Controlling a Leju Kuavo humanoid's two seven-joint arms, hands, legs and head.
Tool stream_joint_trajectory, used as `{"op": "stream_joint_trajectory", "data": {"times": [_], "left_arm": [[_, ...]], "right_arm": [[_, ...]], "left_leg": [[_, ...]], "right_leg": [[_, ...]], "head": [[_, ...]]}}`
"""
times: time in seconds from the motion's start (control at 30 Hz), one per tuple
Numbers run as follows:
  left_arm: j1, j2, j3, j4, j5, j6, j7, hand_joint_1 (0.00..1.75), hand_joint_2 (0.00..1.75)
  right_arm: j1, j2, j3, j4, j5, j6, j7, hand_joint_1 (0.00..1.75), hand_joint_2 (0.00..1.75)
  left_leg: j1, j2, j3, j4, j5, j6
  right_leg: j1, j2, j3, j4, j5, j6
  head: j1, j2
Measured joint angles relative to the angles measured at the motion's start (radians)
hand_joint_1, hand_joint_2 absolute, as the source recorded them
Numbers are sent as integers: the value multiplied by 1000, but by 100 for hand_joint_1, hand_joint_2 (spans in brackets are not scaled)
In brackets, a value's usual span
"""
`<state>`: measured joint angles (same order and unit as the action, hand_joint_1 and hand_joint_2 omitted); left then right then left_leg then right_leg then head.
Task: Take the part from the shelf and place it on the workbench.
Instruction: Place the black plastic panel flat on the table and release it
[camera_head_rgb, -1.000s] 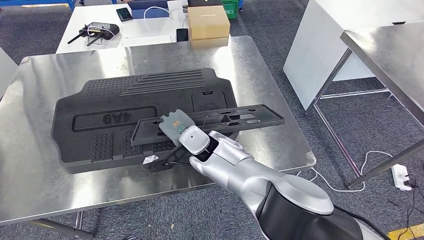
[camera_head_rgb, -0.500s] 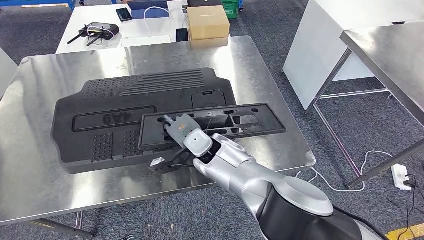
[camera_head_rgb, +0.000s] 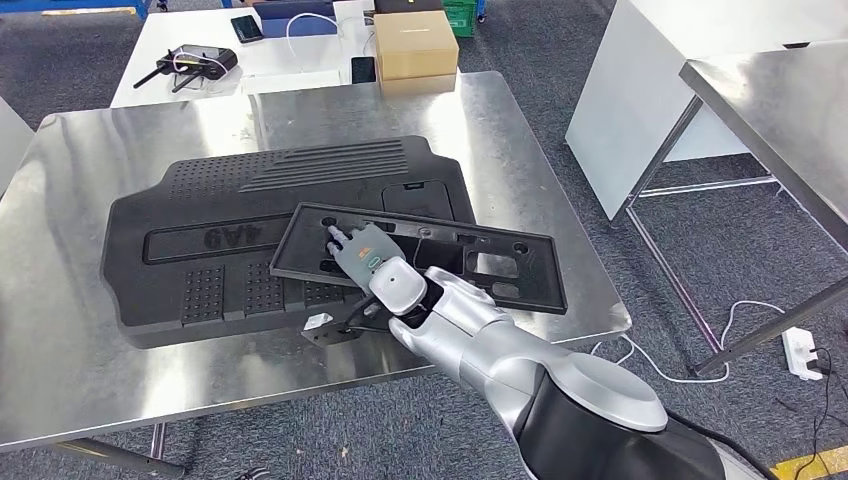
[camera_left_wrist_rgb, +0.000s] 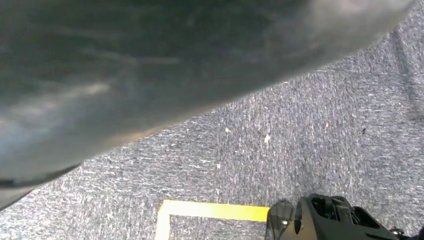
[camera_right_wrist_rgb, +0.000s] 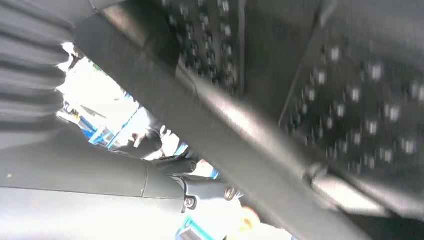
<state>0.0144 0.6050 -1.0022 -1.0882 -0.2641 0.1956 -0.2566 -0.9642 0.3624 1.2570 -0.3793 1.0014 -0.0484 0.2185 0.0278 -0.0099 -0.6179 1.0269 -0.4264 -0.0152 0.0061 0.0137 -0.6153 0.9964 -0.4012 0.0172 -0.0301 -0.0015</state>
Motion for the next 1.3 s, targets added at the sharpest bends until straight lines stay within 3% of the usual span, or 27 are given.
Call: {"op": "stream_joint_trajectory", "data": {"times": [0.13, 0.47, 1.13, 1.23, 1.3], "left_arm": [[12, 0, 0, -2, -1, 28, 22, 0, 0], [36, -2, -1, -19, 19, 72, 63, 0, 0], [41, -2, -18, -26, 37, 101, 77, 0, 0], [41, -2, -22, -28, 32, 108, 74, 0, 0], [41, -2, -26, -32, 26, 126, 70, 0, 0]], "right_arm": [[0, 0, -11, -3, 9, -66, 2, 0, 0], [5, 3, -49, -55, 21, -128, -8, 0, 0], [26, 6, -58, -148, 29, -125, -43, 0, 0], [30, 6, -65, -149, 45, -186, -46, 0, 0], [36, 6, -84, -154, 67, -291, -60, 0, 0]], "left_leg": [[0, 0, 0, 0, 0, 0], [0, 0, 0, 0, 0, 0], [0, 0, -1, 0, 0, 0], [0, 0, -1, 0, 0, 0], [0, 0, -1, 0, 0, 0]], "right_leg": [[0, 0, 0, 0, 0, 0], [0, 0, 0, 0, 0, 0], [0, 0, 0, 0, 0, 0], [0, 0, 0, 0, 0, 0], [0, 0, 0, 0, 0, 0]], "head": [[0, 0], [0, 0], [0, 0], [0, 0], [0, 0]]}}
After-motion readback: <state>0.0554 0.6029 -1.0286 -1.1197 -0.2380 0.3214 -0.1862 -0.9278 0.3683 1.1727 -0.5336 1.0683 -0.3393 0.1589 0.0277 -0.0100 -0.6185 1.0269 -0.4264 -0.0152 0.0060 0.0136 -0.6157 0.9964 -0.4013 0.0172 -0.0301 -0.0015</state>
